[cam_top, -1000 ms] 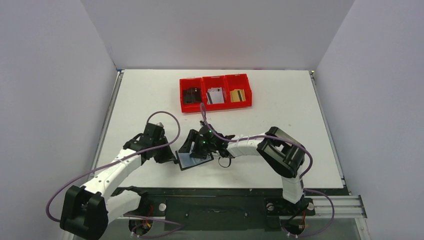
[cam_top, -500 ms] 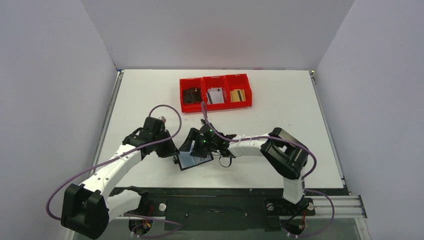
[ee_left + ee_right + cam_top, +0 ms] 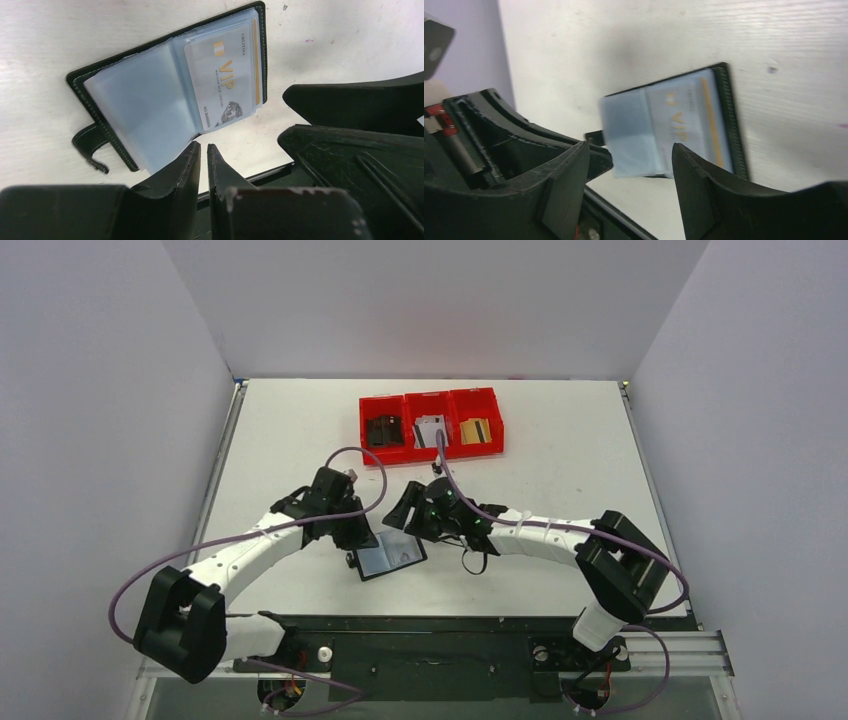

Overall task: Take the credit cards out of the card holder
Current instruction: Remove the credit card from the card holder.

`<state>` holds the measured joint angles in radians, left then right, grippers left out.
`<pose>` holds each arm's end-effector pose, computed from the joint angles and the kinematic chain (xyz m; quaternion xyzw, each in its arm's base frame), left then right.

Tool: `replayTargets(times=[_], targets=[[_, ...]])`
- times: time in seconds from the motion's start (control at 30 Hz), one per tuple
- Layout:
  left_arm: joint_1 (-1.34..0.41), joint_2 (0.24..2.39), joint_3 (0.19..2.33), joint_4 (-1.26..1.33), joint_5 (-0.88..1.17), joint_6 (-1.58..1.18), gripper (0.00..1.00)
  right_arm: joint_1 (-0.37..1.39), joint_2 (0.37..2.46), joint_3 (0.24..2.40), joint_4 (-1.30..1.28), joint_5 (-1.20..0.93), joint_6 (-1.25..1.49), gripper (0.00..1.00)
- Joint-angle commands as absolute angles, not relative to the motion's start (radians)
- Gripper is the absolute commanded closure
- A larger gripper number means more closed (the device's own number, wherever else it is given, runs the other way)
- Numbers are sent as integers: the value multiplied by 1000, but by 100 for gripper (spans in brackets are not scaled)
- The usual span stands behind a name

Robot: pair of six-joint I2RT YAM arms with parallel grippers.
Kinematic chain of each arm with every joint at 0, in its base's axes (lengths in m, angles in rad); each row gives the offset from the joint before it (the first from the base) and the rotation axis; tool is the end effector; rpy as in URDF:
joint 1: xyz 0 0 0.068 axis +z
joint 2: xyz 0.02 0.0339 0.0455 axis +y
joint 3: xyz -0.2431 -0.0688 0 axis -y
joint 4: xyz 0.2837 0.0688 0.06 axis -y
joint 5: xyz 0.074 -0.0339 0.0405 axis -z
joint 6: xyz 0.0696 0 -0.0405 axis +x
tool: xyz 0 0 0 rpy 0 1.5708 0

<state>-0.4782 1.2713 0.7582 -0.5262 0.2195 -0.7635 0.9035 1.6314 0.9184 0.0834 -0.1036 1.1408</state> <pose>0.2566 -0.1501 0.1364 -0.1079 0.9534 -0.2378 0.1509 0.2446 0.3221 0.1316 0.0821 0.8866 0.4104 0.1968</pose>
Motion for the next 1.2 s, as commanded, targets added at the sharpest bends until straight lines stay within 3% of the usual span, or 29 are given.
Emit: replayTargets(times=[0.0,0.4,1.07,1.17], targets=[[-519,1344,777,-411,203,-781,92,903,1587,884,-35,12,1080,43],[-536,1470,746,-319,207,-797,91,964,1605,965,-179,125,978,65],[-479,1470,632,-150,306,-823,88,1008,1794,1120,-277,194,895,69],[-471,1468,608,-107,334,-832,88,1016,1805,1122,-297,209,894,73]])
